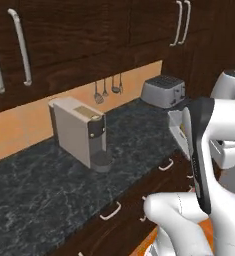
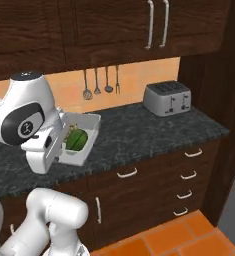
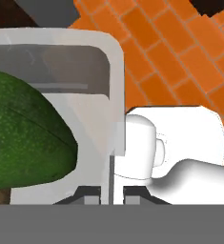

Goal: Take the meat container that has the fish and place it on the second highest rack of the freezer. Then take the vegetable container that has the onion and avocado and place it on the highest rack of the freezer.

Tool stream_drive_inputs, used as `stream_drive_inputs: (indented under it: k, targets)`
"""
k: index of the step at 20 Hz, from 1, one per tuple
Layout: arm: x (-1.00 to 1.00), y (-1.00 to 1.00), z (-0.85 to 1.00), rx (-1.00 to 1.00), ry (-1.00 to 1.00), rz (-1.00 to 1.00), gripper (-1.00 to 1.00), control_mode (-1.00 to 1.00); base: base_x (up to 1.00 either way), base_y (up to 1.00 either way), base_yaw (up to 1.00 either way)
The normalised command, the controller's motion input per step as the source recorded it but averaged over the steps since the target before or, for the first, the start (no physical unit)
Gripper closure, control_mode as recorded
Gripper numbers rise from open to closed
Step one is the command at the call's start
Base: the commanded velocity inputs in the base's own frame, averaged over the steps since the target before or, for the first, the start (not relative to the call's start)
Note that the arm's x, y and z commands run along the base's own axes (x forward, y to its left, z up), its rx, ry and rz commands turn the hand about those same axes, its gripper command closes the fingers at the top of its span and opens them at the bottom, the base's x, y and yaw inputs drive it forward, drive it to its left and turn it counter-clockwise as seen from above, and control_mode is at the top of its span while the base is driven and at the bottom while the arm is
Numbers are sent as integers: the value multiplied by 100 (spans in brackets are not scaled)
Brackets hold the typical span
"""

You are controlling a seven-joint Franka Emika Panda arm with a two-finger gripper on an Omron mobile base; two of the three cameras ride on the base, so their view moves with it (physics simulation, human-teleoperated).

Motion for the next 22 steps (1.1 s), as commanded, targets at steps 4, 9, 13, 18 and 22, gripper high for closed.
stream_drive_inputs:
  k: [4,9,13,18,22]
  targets:
    - [0,0,0,0,0,0,100,100,0,-66,-74]
    - [0,0,0,0,0,0,100,100,0,-59,-69]
    - [0,0,0,0,0,0,100,100,6,-61,-70]
    - [0,0,0,0,0,0,100,100,24,-62,-64]
    - [0,0,0,0,0,0,100,100,33,-70,-50]
